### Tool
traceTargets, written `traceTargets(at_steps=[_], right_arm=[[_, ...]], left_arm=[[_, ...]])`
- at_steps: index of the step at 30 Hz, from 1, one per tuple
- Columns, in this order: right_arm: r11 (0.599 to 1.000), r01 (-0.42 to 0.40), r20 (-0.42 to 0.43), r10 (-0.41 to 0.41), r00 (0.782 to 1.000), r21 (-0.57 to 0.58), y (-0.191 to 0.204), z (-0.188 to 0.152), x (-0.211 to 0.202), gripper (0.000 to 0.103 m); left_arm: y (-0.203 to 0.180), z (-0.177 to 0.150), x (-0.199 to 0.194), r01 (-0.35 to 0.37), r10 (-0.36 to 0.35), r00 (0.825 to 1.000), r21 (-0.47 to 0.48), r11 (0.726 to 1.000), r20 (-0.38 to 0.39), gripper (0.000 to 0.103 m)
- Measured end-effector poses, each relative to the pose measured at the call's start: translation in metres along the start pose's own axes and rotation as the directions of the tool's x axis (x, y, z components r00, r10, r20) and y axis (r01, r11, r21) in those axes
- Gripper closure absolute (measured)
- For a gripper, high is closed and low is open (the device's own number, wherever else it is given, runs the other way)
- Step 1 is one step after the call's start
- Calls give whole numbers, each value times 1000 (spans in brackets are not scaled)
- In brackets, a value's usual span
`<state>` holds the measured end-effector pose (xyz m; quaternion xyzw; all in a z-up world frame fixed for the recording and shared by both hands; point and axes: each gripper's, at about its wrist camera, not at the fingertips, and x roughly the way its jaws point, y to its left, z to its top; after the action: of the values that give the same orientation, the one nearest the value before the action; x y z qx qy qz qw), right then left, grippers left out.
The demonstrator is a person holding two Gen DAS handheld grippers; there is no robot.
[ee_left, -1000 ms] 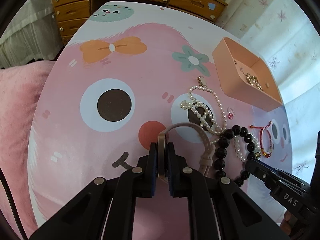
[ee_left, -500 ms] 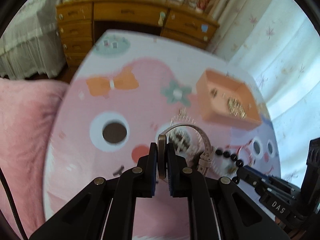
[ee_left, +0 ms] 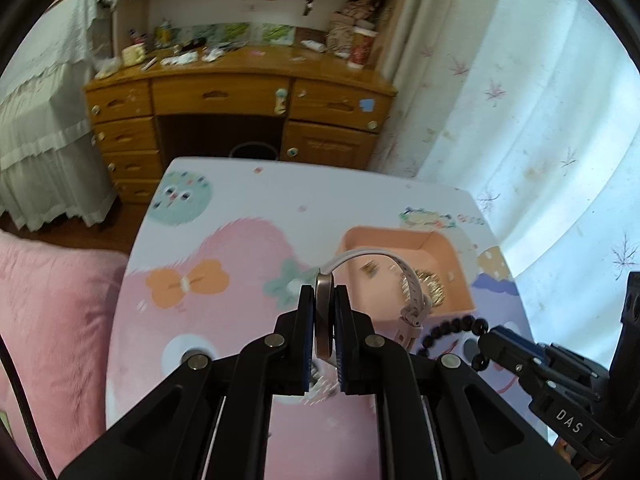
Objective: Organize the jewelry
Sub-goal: 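Carry the smartwatch and bead bracelet into the pink box and open both tools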
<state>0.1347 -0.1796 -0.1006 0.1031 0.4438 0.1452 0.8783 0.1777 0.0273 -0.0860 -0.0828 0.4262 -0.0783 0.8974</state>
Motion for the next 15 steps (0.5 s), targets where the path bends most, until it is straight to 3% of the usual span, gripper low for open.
traceTargets(at_steps=[9,15], right_arm=[[998,-17,122,25,992,-68,-24,42,-17,88],[995,-18,153,32,988,-97,-39,57,-13,88]], left_arm=[[-52,42,15,43,-49,995,69,997,81,96],[-75,53,36,55,-61,995,81,995,79,96]])
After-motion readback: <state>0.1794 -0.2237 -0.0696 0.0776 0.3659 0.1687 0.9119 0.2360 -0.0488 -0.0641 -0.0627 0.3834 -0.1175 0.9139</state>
